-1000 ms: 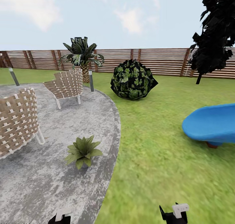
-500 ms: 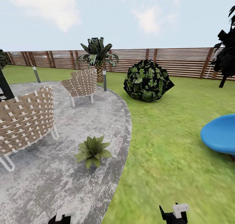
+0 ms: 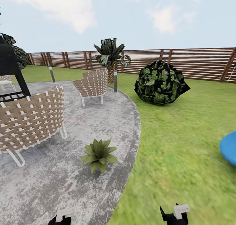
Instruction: Pick up the pesticide atomizer in the garden and spray insectifuge to fully cover both potted plants in the garden.
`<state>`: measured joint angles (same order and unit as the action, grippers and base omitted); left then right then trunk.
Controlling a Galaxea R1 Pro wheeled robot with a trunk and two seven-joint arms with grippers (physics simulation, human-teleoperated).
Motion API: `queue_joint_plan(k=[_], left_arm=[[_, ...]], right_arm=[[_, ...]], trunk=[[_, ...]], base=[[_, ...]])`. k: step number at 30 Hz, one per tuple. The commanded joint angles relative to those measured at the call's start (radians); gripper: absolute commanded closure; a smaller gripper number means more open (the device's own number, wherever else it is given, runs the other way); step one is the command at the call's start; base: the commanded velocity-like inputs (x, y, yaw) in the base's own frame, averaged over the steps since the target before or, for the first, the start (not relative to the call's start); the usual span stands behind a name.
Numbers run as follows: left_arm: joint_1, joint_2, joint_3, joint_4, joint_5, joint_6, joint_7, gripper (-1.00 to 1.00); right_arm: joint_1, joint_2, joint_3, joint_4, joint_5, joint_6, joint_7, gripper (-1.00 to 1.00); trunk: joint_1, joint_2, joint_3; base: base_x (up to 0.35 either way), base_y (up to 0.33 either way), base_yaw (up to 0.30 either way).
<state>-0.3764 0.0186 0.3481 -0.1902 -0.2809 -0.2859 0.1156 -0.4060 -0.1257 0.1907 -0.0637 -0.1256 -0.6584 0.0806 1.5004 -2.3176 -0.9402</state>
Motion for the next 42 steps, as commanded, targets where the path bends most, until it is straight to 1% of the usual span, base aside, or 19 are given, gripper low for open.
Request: queue_joint_plan(k=[1, 8, 13, 15, 17, 19, 20, 22, 23, 25, 28, 29, 31, 33, 36, 37, 40, 41, 42], left_arm=[[-0.001, 0.0, 0.005, 0.001, -0.011, -0.004, 0.004, 1.0], [-0.001, 0.0, 0.004, -0.001, -0.012, -0.005, 0.003, 1.0], [-0.006, -0.001, -0.007, -0.014, -0.017, 0.001, -0.009, 1.0], [-0.013, 0.002, -0.036, -0.015, -0.029, 0.006, -0.012, 1.0], [-0.016, 0.009, -0.089, -0.016, -0.05, 0.007, -0.014, 1.0], [-0.02, 0.013, -0.154, -0.028, -0.07, 0.008, -0.029, 1.0], [-0.02, 0.014, -0.176, -0.041, -0.077, 0.008, -0.042, 1.0], [-0.021, 0.017, -0.229, -0.098, -0.103, 0.012, -0.116, 1.0], [-0.021, 0.018, -0.239, -0.118, -0.111, 0.015, -0.149, 1.0], [-0.021, 0.023, -0.252, -0.17, -0.148, 0.055, -0.255, 1.0], [-0.022, 0.027, -0.255, -0.239, -0.215, 0.128, -0.392, 1.0], [-0.022, 0.028, -0.256, -0.305, -0.259, 0.18, -0.512, 1.0], [-0.022, 0.029, -0.256, -0.364, -0.29, 0.231, -0.63, 1.0], [-0.022, 0.03, -0.256, -0.423, -0.316, 0.281, -0.73, 1.0], [-0.022, 0.029, -0.256, -0.475, -0.372, 0.326, -0.833, 1.0], [-0.022, 0.027, -0.257, -0.485, -0.401, 0.334, -0.865, 1.0], [-0.022, 0.02, -0.256, -0.494, -0.501, 0.341, -0.94, 1.0], [-0.022, 0.016, -0.257, -0.496, -0.527, 0.342, -0.96, 1.0], [-0.022, 0.014, -0.257, -0.496, -0.545, 0.342, -0.977, 1.0]], right_arm=[[-0.001, 0.002, 0.004, 0.001, -0.011, -0.003, 0.008, -1.0], [-0.001, 0.003, 0.003, -0.001, -0.011, -0.003, 0.007, -1.0], [-0.001, 0.002, 0.007, -0.005, -0.008, -0.003, 0.009, -1.0], [-0.001, 0.003, 0.019, -0.009, -0.004, -0.003, 0.01, -1.0], [-0.002, 0.003, 0.049, -0.029, 0.012, -0.002, 0.013, -1.0], [-0.002, -0.001, 0.104, -0.117, 0.067, 0.006, 0.015, -1.0], [-0.001, -0.002, 0.117, -0.149, 0.09, 0.017, 0.015, -1.0], [-0.002, -0.004, 0.134, -0.225, 0.164, 0.096, 0.026, -1.0], [-0.003, -0.004, 0.137, -0.241, 0.186, 0.132, 0.036, -1.0], [-0.021, -0.003, 0.14, -0.283, 0.237, 0.217, 0.102, -1.0], [-0.045, 0.0, 0.142, -0.323, 0.262, 0.249, 0.204, -1.0], [-0.066, 0.001, 0.142, -0.337, 0.269, 0.258, 0.28, -1.0], [-0.089, 0.001, 0.142, -0.342, 0.272, 0.261, 0.348, -1.0], [-0.107, 0.001, 0.142, -0.344, 0.272, 0.262, 0.422, -1.0], [-0.123, 0.002, 0.143, -0.345, 0.283, 0.263, 0.506, -1.0], [-0.125, 0.003, 0.144, -0.348, 0.306, 0.263, 0.537, -1.0], [-0.13, 0.013, 0.144, -0.398, 0.428, 0.269, 0.638, -1.0], [-0.132, 0.024, 0.144, -0.414, 0.45, 0.293, 0.654, 1.0], [-0.132, 0.031, 0.144, -0.423, 0.461, 0.328, 0.664, 1.0]], trunk=[[0.0, 0.0, -0.001], [0.0, 0.0, -0.001], [0.0, 0.0, -0.001], [0.0, 0.0, -0.001], [0.0, 0.0, -0.001], [0.0, 0.0, -0.001], [0.0, 0.0, -0.001], [0.0, 0.0, -0.001], [0.0, 0.0, -0.001], [0.0, 0.0, -0.001], [0.0, 0.0, -0.001], [0.0, 0.0, -0.001], [0.0, 0.0, -0.001], [0.0, 0.0, -0.001], [0.0, 0.0, -0.001], [0.0, 0.0, -0.001], [0.0, 0.0, -0.001], [0.0, 0.0, -0.001], [0.0, 0.0, -0.001]], base=[[0.035, -0.023, 0.012], [0.036, -0.045, 0.063], [0.003, -0.003, 0.057], [0.0, 0.0, 0.007], [0.0, 0.0, 0.002], [0.0, 0.0, 0.0], [0.0, 0.0, 0.0], [0.0, 0.0, 0.0], [0.0, 0.0, 0.0], [0.0, 0.0, 0.0], [0.0, 0.0, 0.0], [0.0, 0.0, 0.0], [0.0, 0.0, 0.0], [0.0, 0.0, 0.0], [0.0, 0.0, 0.0], [0.0, 0.0, 0.0], [0.0, 0.0, 0.0], [0.0, 0.0, 0.0], [0.0, 0.0, 0.0]])
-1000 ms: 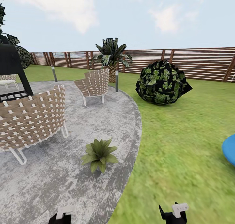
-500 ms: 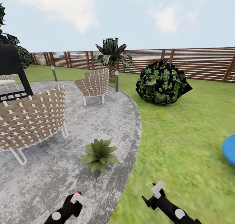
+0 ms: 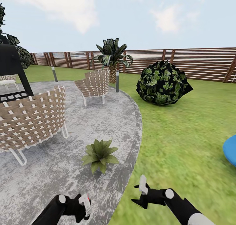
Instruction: Pick up the pesticide atomizer in the garden and spray insectifuge to fully cover both potted plants in the garden.
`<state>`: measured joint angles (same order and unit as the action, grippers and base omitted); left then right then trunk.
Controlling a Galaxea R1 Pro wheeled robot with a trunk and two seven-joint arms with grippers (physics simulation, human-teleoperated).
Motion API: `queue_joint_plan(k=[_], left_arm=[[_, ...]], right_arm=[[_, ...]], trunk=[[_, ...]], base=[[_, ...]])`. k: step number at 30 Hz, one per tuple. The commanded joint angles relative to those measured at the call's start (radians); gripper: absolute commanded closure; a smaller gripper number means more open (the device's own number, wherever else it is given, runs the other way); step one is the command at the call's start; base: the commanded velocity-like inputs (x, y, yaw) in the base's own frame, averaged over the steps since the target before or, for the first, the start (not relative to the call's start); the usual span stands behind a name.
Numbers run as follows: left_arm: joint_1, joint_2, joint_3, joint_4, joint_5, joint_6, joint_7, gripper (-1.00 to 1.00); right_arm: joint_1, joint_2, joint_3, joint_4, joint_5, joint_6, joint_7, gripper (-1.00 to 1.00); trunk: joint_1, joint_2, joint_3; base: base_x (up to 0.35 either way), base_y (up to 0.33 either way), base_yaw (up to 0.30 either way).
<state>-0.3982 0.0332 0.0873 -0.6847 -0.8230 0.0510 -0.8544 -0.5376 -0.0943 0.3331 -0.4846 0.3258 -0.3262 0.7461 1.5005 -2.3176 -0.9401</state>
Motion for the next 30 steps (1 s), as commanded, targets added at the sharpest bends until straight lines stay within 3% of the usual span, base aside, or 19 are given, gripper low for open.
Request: queue_joint_plan(k=[1, 4, 7, 10, 14, 21, 22, 30], left_arm=[[0.0, -0.003, 0.003, -0.002, -0.016, 0.005, -0.019, 1.0], [0.001, -0.008, 0.002, -0.002, -0.045, 0.005, -0.032, 1.0], [0.001, -0.034, 0.002, -0.002, -0.083, 0.004, -0.034, 1.0], [0.001, -0.062, -0.044, 0.004, -0.098, 0.008, -0.033, 1.0], [0.0, -0.102, -0.076, 0.009, -0.102, 0.012, -0.027, 1.0], [-0.001, -0.11, -0.075, 0.007, -0.088, 0.007, -0.015, 1.0], [-0.001, -0.124, -0.076, 0.005, -0.084, 0.007, -0.008, 1.0], [-0.002, -0.143, -0.078, 0.0, -0.058, 0.006, -0.008, 1.0]], right_arm=[[-0.001, 0.003, 0.001, -0.007, 0.015, 0.03, 0.004, 1.0], [-0.006, 0.011, 0.002, -0.029, 0.021, 0.072, 0.018, 1.0], [-0.009, 0.021, 0.003, -0.046, 0.024, 0.079, 0.1, 1.0], [-0.011, 0.034, 0.003, -0.049, 0.024, 0.079, 0.123, 1.0], [-0.012, 0.06, 0.003, -0.048, 0.024, 0.079, 0.128, 1.0], [-0.012, 0.102, 0.003, -0.049, 0.024, 0.08, 0.128, 1.0], [-0.012, 0.114, 0.003, -0.049, 0.024, 0.08, 0.128, 1.0], [-0.012, 0.116, 0.003, -0.049, 0.023, 0.079, 0.128, 1.0]], trunk=[[0.0, 0.0, -0.001], [0.0, 0.0, -0.001], [0.0, 0.0, -0.001], [0.0, 0.0, -0.001], [0.0, 0.0, -0.001], [0.0, 0.0, -0.001], [0.0, 0.0, -0.001], [0.0, 0.0, -0.001]], base=[[0.0, 0.0, 0.0], [0.0, 0.0, 0.0], [0.0, 0.0, 0.0], [0.0, 0.0, 0.0], [0.0, 0.0, 0.0], [0.0, 0.0, 0.0], [0.0, 0.0, 0.0], [0.0, 0.0, 0.0]])
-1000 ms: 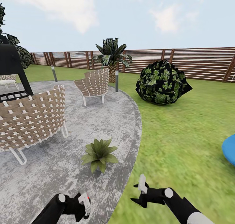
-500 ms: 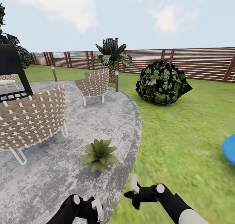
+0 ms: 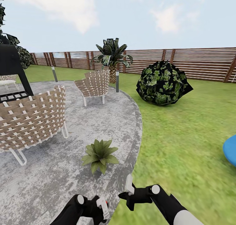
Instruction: Pick up the pesticide atomizer in the garden and spray insectifuge to fully cover both potted plants in the garden.
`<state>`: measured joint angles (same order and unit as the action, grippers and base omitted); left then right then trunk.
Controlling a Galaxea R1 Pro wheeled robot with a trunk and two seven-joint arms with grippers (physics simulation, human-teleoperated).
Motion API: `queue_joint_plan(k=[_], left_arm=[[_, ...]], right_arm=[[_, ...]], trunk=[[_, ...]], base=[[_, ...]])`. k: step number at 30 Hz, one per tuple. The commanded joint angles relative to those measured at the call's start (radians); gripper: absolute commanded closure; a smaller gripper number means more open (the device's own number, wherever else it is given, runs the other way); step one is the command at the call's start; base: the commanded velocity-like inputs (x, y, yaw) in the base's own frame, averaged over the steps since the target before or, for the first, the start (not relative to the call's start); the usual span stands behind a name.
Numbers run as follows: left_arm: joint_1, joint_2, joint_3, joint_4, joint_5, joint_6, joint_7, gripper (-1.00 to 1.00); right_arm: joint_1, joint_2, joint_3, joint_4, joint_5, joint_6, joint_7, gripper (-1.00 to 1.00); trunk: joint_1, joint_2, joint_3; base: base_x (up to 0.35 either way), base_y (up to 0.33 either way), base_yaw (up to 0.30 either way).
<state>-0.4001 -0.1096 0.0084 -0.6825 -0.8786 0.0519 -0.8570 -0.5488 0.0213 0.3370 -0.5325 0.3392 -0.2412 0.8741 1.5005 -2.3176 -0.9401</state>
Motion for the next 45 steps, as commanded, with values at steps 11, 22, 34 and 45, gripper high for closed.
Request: queue_joint_plan(k=[11, 22, 34, 45], left_arm=[[0.0, -0.024, 0.003, -0.003, 0.027, -0.003, -0.004, 1.0], [0.001, -0.022, 0.005, 0.005, 0.027, -0.008, 0.007, 1.0], [0.001, -0.037, 0.004, 0.009, 0.027, -0.01, 0.039, 1.0], [0.0, -0.043, -0.002, 0.009, 0.108, -0.011, 0.038, 1.0]], right_arm=[[0.0, 0.001, -0.001, -0.001, 0.009, -0.006, 0.0, 1.0], [0.0, 0.002, -0.001, -0.015, 0.008, -0.004, 0.0, 1.0], [0.0, 0.015, -0.001, -0.015, 0.009, -0.004, 0.0, 1.0], [0.0, 0.016, -0.001, -0.015, 0.009, -0.004, 0.0, 1.0]], trunk=[[0.0, 0.0, -0.001], [0.0, 0.0, -0.001], [0.0, 0.0, -0.001], [0.0, 0.0, -0.001]], base=[[0.0, 0.0, 0.0], [0.0, 0.0, 0.0], [0.0, 0.0, 0.0], [0.0, 0.0, 0.0]])
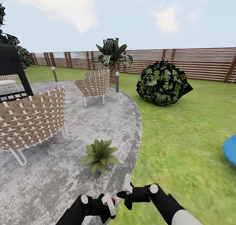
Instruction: Pick up the pesticide atomizer in the garden and spray insectifuge to fully cover both potted plants in the garden.
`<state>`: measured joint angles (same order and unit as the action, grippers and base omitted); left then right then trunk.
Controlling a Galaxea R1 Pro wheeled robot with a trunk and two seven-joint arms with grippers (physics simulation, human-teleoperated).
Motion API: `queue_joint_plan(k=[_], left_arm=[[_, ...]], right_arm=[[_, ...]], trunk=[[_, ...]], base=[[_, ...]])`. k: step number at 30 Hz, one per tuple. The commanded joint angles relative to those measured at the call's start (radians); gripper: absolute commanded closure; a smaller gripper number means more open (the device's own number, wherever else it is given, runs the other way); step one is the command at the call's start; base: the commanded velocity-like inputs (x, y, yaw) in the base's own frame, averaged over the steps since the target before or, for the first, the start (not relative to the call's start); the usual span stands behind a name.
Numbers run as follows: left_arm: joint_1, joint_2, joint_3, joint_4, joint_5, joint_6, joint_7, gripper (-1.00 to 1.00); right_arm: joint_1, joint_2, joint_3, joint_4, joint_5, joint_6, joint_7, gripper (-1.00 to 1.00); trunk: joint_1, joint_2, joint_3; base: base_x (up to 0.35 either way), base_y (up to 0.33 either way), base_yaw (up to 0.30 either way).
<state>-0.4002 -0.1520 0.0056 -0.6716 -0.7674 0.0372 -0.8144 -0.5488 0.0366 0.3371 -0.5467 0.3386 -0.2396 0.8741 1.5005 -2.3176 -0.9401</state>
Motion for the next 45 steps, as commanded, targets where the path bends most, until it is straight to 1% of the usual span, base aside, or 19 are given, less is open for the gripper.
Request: queue_joint_plan(k=[1, 12, 21, 26, 38, 39, 42, 45], left_arm=[[0.0, 0.0, 0.001, -0.002, -0.001, 0.004, -0.004, 1.0], [0.0, -0.002, 0.001, -0.002, 0.001, 0.003, -0.003, 1.0], [-0.002, -0.009, 0.001, -0.002, 0.003, 0.004, -0.003, 1.0], [-0.002, -0.008, 0.001, -0.002, 0.021, 0.003, -0.003, 1.0], [-0.002, -0.009, 0.001, -0.003, 0.025, 0.003, -0.003, 1.0], [-0.002, -0.009, 0.001, -0.003, 0.029, 0.003, -0.003, 1.0], [-0.002, -0.008, 0.0, -0.002, 0.063, 0.002, -0.004, 1.0], [-0.002, -0.008, 0.0, -0.002, 0.069, 0.001, -0.005, 1.0]], right_arm=[[0.0, 0.0, -0.001, -0.001, 0.01, -0.006, 0.0, 1.0], [0.0, 0.0, -0.001, -0.001, 0.01, -0.006, 0.0, 1.0], [0.0, 0.0, -0.001, 0.0, 0.011, -0.006, -0.001, 1.0], [0.0, 0.0, -0.001, 0.001, 0.011, -0.006, -0.001, 1.0], [0.0, 0.0, -0.001, 0.001, 0.011, -0.006, -0.001, 1.0], [0.0, 0.0, -0.001, 0.001, 0.011, -0.006, -0.001, 1.0], [0.0, 0.0, -0.001, 0.001, 0.011, -0.006, -0.001, 1.0], [0.0, 0.0, -0.001, 0.001, 0.011, -0.006, -0.001, 1.0]], trunk=[[0.0, 0.0, -0.001], [0.0, 0.0, -0.001], [0.0, 0.0, -0.001], [0.0, 0.0, -0.001], [0.0, 0.0, -0.001], [0.0, 0.0, -0.001], [0.0, 0.0, -0.001], [0.0, 0.0, -0.001]], base=[[0.0, 0.0, 0.0], [0.0, 0.0, 0.0], [0.0, 0.0, 0.0], [0.0, 0.0, 0.0], [0.0, 0.0, 0.0], [0.0, 0.0, 0.0], [0.0, 0.0, 0.0], [0.0, 0.0, 0.0]])
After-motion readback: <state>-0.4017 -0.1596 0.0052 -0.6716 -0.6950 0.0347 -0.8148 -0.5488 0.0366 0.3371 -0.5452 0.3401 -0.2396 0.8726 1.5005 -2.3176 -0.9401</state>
